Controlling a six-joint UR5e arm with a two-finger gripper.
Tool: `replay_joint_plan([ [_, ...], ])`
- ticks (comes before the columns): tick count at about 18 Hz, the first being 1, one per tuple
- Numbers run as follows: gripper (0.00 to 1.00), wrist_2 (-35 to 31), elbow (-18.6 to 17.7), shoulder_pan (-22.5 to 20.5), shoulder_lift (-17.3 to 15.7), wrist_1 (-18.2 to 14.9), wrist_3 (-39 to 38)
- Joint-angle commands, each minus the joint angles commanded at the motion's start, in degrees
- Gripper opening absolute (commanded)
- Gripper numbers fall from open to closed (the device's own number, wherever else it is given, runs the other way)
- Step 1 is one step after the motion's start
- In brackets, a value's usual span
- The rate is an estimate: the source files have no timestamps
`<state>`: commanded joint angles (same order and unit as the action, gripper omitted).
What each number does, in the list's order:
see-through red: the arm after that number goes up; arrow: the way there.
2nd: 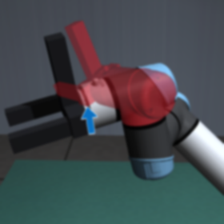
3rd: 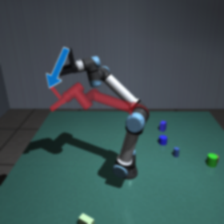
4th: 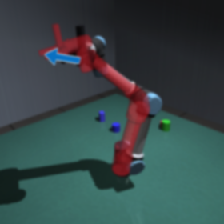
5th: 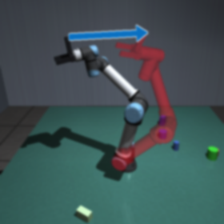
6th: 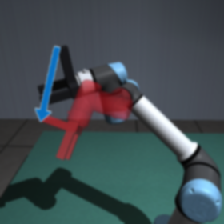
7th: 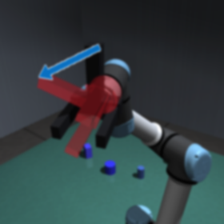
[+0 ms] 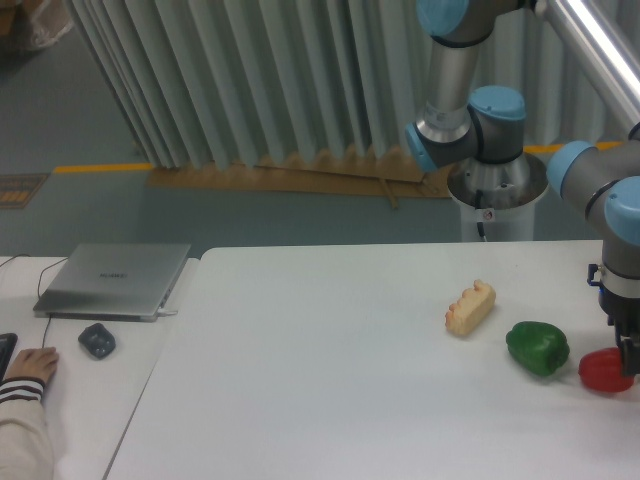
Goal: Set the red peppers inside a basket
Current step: 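Lower the gripper onto the red bell pepper and close it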
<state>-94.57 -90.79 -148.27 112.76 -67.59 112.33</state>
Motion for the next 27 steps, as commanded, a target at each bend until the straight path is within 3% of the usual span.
replay_joint_plan([
  [17,1.00,-0.17,0.70,1.49,2.55,1.49,-0.79],
  [20,0.77,-0.18,0.70,1.49,2.81,1.67,-0.79],
  [27,0.66,-0.18,0.88,1.41,3.25,1.76,-0.53],
])
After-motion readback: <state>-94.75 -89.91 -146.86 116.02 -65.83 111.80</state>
